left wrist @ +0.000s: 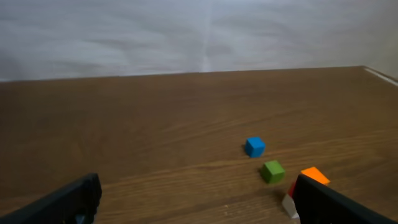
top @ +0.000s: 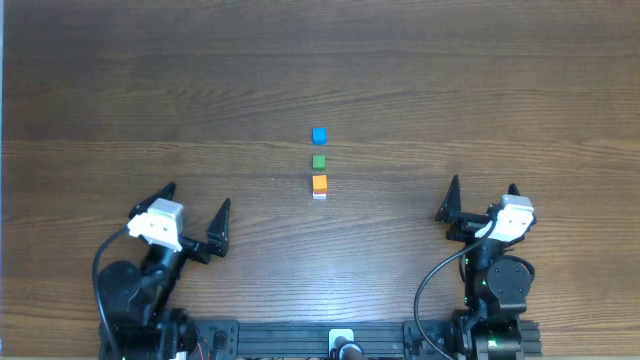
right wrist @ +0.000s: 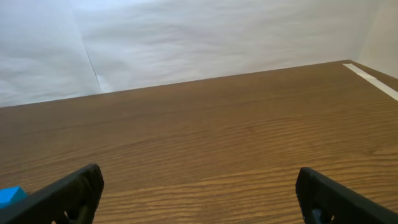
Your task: Stack Cubes
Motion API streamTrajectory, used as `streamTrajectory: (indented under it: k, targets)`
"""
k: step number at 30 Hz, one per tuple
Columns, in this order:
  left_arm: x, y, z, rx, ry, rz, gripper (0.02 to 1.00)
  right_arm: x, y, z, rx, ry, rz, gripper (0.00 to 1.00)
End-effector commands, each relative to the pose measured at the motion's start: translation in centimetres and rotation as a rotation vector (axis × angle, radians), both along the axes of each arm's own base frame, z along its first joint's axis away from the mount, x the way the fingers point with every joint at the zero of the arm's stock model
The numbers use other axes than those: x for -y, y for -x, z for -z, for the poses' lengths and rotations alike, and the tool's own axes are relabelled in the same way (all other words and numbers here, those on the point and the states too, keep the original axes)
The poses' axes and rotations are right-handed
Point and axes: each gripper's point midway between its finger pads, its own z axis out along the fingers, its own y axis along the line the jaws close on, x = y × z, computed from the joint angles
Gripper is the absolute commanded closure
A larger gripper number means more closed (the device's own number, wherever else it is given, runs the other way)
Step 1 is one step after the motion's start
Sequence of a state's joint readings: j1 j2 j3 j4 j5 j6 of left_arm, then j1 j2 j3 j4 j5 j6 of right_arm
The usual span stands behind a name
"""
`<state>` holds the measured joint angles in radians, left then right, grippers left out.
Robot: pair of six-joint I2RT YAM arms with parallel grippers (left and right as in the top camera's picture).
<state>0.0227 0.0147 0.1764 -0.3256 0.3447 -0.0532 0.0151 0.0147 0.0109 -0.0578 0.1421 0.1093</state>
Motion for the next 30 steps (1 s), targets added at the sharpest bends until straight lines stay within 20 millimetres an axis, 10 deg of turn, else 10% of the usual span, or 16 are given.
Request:
streamTrajectory:
  k: [1, 30]
  targets:
    - [0.63, -0.32, 2.32, -0.033, 0.035, 0.028, 0.020, 0.03, 0.03, 0.12, 0.003, -0.009, 0.005, 0.007]
    - [0.14, -0.75, 2.64, -0.025, 0.022, -0.013, 0.020, 0.03, 0.03, 0.12, 0.003, -0.009, 0.004, 0.009]
